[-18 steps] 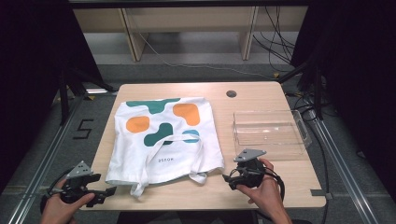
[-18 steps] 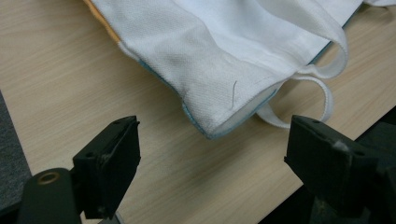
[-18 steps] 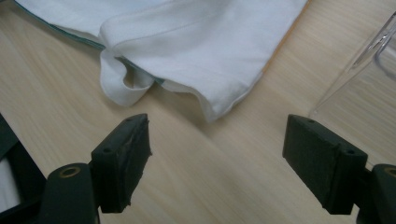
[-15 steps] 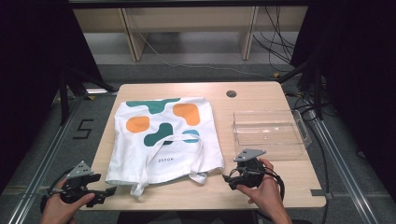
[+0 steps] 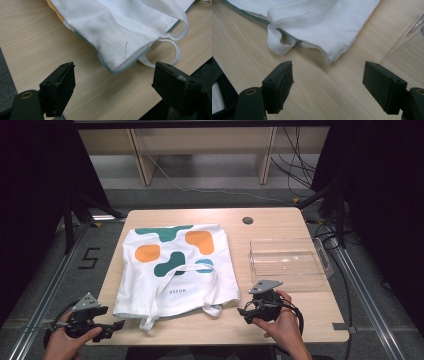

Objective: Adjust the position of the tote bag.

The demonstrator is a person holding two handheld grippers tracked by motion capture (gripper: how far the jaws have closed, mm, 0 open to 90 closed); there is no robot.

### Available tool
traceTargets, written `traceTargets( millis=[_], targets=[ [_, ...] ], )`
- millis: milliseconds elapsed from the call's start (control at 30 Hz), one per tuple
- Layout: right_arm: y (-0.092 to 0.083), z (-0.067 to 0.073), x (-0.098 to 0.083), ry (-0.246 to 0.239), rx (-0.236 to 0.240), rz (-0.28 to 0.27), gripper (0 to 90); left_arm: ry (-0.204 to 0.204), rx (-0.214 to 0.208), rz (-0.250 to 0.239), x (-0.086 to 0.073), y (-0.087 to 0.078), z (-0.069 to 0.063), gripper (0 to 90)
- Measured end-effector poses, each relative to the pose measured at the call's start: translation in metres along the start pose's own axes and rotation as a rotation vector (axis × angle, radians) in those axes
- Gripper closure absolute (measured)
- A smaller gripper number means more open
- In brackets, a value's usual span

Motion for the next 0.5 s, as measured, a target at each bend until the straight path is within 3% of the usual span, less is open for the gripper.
traceTargets(
  millis=[133,200,300,433,500],
  targets=[
    [0.001,-0.001,0.001,-0.029,-0.008,-0.008,25.1,0.023,0.020,0.010,0.001,-0.001,0.001,17.1],
    [0.001,0.000,0.002,-0.019,0.006,0.008,25.1,0.019,0.012,0.003,0.001,-0.001,0.001,17.1],
    [0.004,0.000,0.004,-0.052,-0.012,-0.008,25.2,0.006,0.001,0.004,0.001,0.000,0.000,17.1],
    [0.014,0.000,0.008,-0.094,0.000,0.026,26.4,0.024,0.013,0.010,0.001,0.000,0.002,17.1],
    [0.016,0.000,0.009,-0.091,0.003,0.032,26.7,0.026,0.014,0.017,0.002,0.000,0.002,17.1]
  ],
)
Point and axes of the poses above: each handheld gripper's, and its own axes: y roughly forward along the jaws, x roughly out of its top, z roughly to its left, the point moved 2 cm from there along y, roughly forward along the jaws, and after that the axes turned 13 degrees about -y, right-handed, at the moved point
